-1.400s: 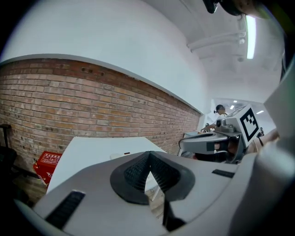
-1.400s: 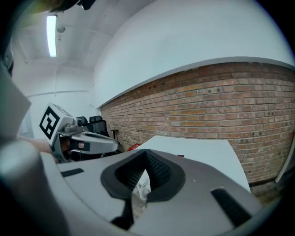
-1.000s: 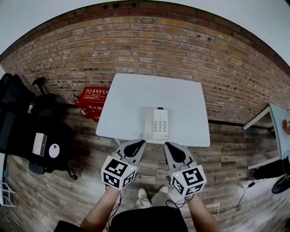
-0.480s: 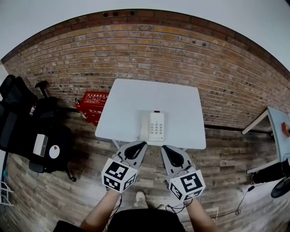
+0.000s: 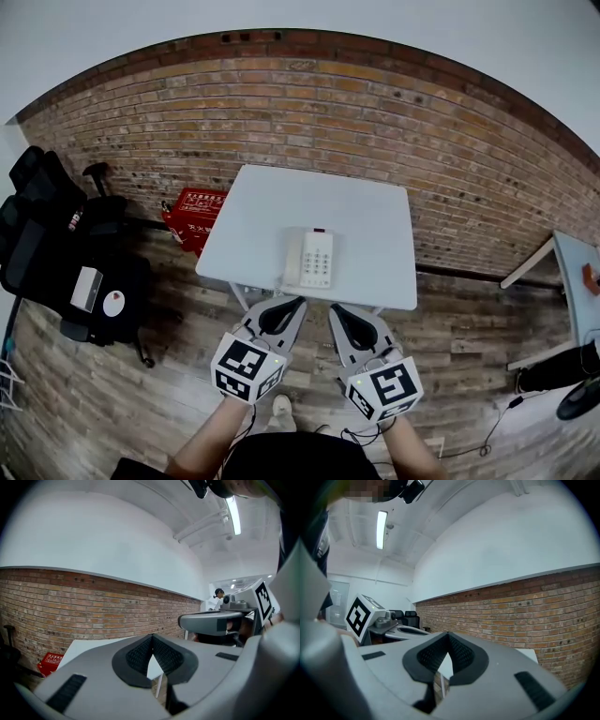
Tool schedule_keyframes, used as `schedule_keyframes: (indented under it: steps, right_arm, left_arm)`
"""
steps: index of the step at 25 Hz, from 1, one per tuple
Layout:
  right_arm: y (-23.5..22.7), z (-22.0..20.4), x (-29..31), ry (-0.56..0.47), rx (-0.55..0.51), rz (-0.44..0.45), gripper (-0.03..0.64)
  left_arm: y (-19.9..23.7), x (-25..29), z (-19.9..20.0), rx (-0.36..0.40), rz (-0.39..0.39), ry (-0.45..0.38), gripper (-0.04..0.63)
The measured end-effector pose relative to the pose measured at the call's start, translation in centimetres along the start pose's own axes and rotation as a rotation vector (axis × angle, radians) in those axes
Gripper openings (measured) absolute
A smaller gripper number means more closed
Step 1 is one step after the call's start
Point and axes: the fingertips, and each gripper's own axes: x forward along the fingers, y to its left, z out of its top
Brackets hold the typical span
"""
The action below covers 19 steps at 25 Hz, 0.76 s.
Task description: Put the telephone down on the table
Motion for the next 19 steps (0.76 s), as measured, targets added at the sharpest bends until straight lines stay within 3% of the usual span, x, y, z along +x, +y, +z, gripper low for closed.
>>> schedule_keyframes:
  steps: [19]
  right_arm:
    - [2.2, 1.7, -4.8, -0.044, -0.055, 0.072, 0.009]
  left_arm:
    - [-5.2, -3.6, 1.6, 0.03, 0.089, -0.043, 0.009]
